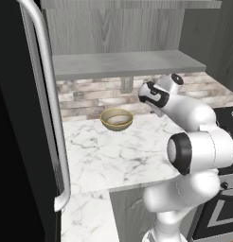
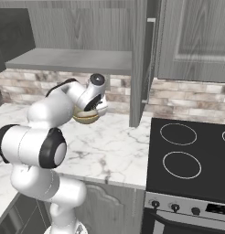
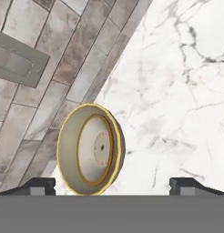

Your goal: Pick up the bowls on the counter and stack them on top of one another in the open cabinet. Place the smaller bowl on top of the larger bowl.

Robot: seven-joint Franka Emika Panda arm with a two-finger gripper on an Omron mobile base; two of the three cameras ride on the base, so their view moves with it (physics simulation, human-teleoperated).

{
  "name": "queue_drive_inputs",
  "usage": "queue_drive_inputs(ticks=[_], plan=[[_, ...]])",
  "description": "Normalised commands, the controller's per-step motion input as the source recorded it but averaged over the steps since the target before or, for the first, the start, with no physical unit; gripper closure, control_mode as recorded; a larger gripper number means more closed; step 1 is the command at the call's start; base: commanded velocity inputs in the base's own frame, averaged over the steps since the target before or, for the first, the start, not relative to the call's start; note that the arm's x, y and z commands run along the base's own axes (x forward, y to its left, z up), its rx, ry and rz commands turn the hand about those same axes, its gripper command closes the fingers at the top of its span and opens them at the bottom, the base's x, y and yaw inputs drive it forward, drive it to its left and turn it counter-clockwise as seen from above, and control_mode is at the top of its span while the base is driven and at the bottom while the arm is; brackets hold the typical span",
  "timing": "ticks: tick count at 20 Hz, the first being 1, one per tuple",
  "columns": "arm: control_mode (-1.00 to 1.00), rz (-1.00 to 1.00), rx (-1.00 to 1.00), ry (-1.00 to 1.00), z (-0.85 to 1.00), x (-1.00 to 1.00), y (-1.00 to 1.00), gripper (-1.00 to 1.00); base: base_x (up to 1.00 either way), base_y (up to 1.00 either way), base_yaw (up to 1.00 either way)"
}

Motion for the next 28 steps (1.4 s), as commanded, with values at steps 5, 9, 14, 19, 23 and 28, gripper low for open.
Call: queue_drive_inputs(ticks=[5,9,14,19,23,28], plan=[[-1.0,0.0,0.0,0.02,-0.24,0.19,0.21,-1.0,0.0,0.0,0.0],[-1.0,0.0,0.0,0.04,-0.24,0.18,0.2,-1.0,0.0,0.0,0.0],[-1.0,0.0,0.0,0.04,-0.25,0.07,0.18,-1.0,0.0,0.0,0.0],[-1.0,0.0,0.0,0.05,-0.26,0.08,0.18,-1.0,0.0,0.0,0.0],[-1.0,0.0,0.0,0.07,-0.28,0.1,0.12,-1.0,0.0,0.0,0.0],[-1.0,0.0,0.0,0.09,-0.25,0.1,0.05,-1.0,0.0,0.0,0.0]])
